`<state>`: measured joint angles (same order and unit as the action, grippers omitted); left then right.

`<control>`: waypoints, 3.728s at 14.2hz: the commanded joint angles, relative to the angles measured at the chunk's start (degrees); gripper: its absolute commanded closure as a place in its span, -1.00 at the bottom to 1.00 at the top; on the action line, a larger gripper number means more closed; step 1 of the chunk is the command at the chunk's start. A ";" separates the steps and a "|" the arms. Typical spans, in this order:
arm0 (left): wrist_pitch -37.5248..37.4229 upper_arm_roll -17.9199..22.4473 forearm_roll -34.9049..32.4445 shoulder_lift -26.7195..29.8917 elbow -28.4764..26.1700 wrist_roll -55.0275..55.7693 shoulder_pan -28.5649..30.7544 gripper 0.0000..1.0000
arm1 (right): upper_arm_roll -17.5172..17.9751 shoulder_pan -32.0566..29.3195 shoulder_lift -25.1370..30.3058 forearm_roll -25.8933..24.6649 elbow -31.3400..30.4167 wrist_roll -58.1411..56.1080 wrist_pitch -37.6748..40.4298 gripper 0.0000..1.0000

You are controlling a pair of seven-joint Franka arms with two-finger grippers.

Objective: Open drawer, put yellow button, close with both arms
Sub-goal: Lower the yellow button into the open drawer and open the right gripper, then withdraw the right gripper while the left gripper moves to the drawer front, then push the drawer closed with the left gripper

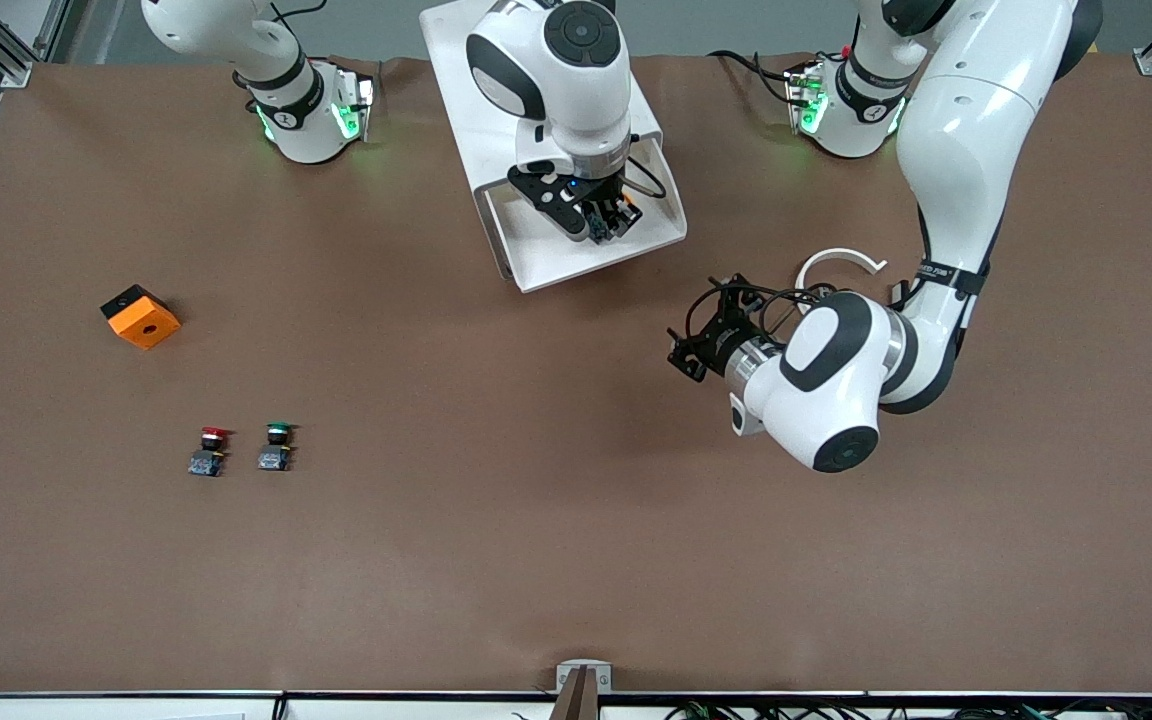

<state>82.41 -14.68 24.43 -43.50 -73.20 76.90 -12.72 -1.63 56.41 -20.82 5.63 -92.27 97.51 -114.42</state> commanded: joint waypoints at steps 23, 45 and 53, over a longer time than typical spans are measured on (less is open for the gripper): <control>27.45 -1.65 -33.39 4.30 -0.19 -6.68 -12.16 -1.00 | -1.27 -52.17 10.09 -5.01 12.55 -94.49 38.04 -1.00; 21.30 -12.47 -31.99 14.32 -14.85 -1.84 -12.33 -1.00 | -1.09 -59.49 22.64 -4.84 10.46 -96.89 41.56 -1.00; 21.92 -15.81 -31.98 14.67 -15.83 -1.84 -12.33 -1.00 | -0.92 -59.23 30.31 -4.93 -0.46 -96.90 36.55 -1.00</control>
<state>103.49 -28.69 -7.94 -30.91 -86.65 74.50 -25.92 -3.59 -1.76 6.77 1.09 -89.72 1.11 -76.62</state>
